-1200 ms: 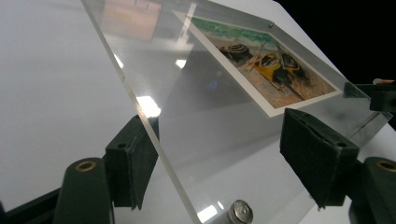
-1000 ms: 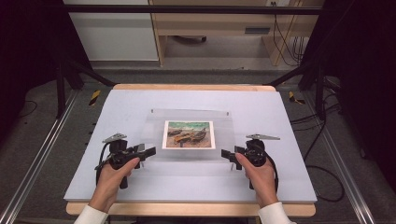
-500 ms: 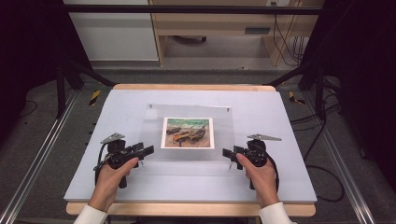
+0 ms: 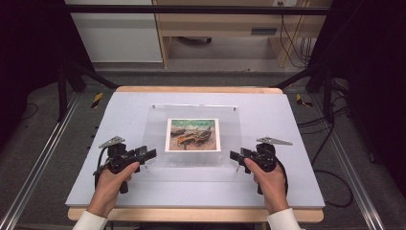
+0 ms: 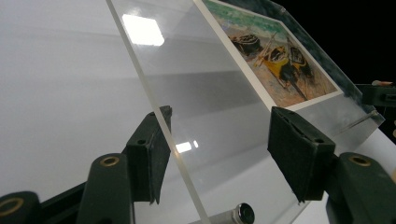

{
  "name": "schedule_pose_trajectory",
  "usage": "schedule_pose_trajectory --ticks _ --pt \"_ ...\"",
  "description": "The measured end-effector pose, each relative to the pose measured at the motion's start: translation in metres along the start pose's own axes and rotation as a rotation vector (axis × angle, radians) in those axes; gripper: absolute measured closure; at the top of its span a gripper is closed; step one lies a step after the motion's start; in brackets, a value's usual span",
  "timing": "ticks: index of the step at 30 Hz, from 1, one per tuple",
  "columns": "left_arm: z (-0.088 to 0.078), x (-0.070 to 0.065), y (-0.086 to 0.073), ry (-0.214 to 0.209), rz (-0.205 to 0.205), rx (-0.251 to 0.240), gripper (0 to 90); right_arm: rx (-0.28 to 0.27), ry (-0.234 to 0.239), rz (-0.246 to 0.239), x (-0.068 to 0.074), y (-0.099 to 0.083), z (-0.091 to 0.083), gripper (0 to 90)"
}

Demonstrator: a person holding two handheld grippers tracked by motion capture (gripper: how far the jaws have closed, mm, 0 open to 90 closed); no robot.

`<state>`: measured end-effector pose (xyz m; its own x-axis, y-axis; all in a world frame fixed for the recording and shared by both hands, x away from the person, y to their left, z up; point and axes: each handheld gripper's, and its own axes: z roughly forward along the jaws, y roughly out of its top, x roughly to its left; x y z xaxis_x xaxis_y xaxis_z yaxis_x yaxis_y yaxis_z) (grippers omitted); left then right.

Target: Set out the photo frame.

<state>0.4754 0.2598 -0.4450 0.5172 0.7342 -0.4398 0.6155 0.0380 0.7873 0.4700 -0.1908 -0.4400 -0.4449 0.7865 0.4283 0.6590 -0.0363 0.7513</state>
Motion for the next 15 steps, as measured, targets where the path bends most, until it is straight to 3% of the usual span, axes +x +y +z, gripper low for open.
schedule_pose_trajectory --ticks 7,15 --pt "0.002 -0.002 0.006 0.004 0.027 -0.017 40.6 -0.022 -0.019 -0.011 -0.001 0.004 -0.002 44.9" --pt "0.021 0.004 0.023 0.006 0.036 -0.009 43.1 -0.036 -0.047 -0.018 -0.012 0.015 0.005 45.5"
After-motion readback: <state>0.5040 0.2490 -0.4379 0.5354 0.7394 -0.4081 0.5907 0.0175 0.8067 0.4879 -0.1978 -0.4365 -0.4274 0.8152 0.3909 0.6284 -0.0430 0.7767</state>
